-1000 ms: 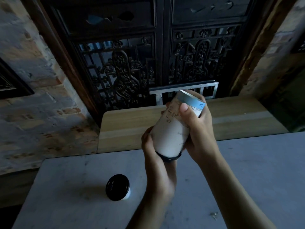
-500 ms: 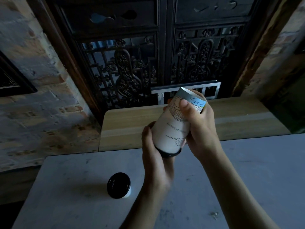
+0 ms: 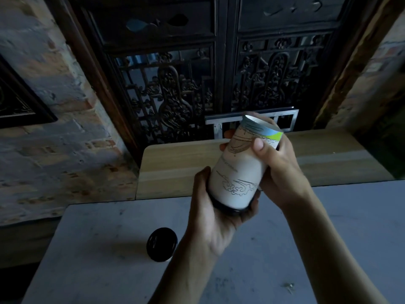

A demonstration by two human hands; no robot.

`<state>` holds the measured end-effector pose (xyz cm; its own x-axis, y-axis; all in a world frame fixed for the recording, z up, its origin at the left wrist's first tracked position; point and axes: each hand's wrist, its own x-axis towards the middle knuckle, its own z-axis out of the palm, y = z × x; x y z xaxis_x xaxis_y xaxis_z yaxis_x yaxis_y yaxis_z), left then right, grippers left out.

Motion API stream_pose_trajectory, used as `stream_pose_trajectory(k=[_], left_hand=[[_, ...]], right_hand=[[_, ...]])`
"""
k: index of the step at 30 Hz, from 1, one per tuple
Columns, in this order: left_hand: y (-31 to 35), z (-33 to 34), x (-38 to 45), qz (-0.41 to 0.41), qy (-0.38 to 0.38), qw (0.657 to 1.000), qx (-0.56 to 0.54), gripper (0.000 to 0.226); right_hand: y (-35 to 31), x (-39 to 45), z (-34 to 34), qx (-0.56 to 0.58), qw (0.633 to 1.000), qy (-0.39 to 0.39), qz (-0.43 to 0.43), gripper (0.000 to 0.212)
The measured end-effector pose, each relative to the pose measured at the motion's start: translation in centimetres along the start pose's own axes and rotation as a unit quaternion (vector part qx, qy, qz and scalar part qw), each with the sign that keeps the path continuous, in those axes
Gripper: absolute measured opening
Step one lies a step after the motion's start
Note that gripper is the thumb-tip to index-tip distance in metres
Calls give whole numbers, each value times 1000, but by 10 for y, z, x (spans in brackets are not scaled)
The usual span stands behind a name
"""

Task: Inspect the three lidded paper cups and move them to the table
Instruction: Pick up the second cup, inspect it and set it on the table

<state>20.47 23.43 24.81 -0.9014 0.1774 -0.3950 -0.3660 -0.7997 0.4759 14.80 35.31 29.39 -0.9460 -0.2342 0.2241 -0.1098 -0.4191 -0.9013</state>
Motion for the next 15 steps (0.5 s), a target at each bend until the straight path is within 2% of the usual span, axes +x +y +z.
stream_pose_trajectory(k=[4, 6, 9, 12, 15], left_hand=[[2, -2, 2, -6, -45, 998, -33, 60], [-3, -1, 1, 25, -3, 1000, 4, 59], [-6, 2, 1, 120, 47, 988, 84, 56], [-11, 5, 2, 221, 83, 959, 156, 64], [-15, 4, 2, 319, 93, 922, 197, 50]], right_hand=[[1, 0, -1, 13, 1000, 23, 3, 60], [3, 0, -1, -6, 999, 49, 1, 59], [5, -1, 2, -4, 997, 75, -7, 64], [7, -5, 8, 18, 993, 116, -9, 65], [10, -9, 13, 63, 989, 137, -3, 63]])
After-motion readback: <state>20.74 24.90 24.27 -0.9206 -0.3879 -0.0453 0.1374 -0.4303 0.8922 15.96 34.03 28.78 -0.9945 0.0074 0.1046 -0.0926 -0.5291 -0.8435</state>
